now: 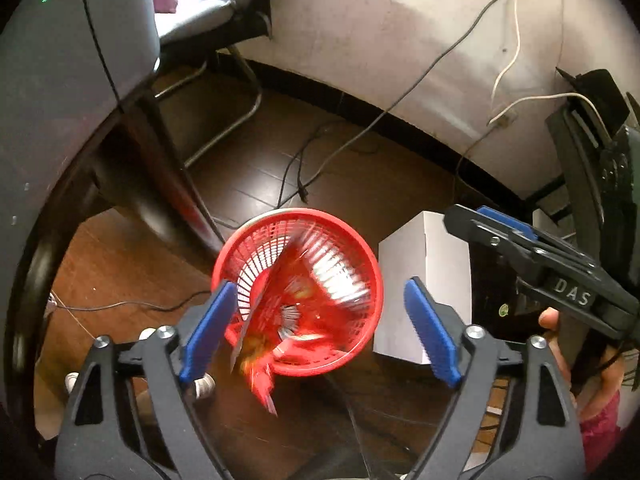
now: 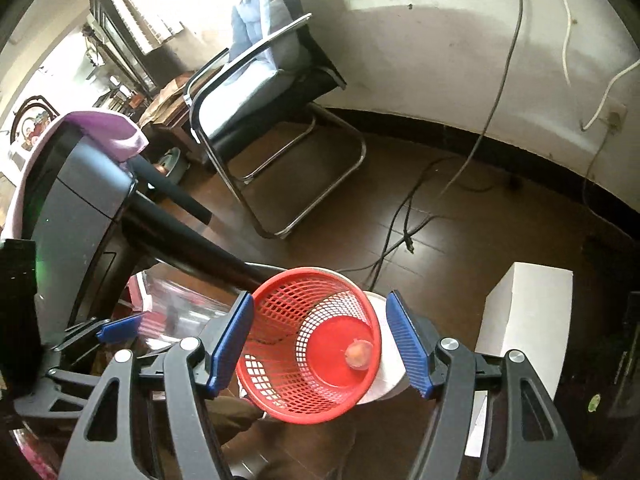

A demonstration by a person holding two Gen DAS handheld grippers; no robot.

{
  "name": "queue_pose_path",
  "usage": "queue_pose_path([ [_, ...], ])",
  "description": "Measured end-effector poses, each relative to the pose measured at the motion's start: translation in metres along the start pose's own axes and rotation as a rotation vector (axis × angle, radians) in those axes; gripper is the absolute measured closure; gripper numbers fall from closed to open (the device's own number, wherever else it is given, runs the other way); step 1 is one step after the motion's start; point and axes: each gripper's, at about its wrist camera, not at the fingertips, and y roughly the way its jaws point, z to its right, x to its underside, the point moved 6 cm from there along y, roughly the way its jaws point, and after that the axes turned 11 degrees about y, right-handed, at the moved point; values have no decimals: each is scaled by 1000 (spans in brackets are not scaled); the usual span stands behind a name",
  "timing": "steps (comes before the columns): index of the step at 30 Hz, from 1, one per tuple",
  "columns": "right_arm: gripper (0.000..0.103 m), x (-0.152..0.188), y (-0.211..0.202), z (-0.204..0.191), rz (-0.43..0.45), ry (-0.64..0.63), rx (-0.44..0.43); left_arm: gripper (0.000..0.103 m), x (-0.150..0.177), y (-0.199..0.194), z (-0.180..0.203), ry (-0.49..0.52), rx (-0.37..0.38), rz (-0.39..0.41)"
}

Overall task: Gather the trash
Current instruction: 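Open the left tool over the red wastebasket to drop the bag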

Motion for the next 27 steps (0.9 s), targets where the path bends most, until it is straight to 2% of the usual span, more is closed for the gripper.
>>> queue_pose_path([
  [3, 36, -1, -2, 2, 4, 7, -1, 12, -1, -7, -2, 4, -4, 15],
  [13, 35, 11, -11, -19, -9, -34, -38, 12, -1, -39, 10, 10, -93, 65],
  [27, 27, 29, -58, -58, 43, -154, -27, 12, 21, -97, 10, 0, -189, 174],
])
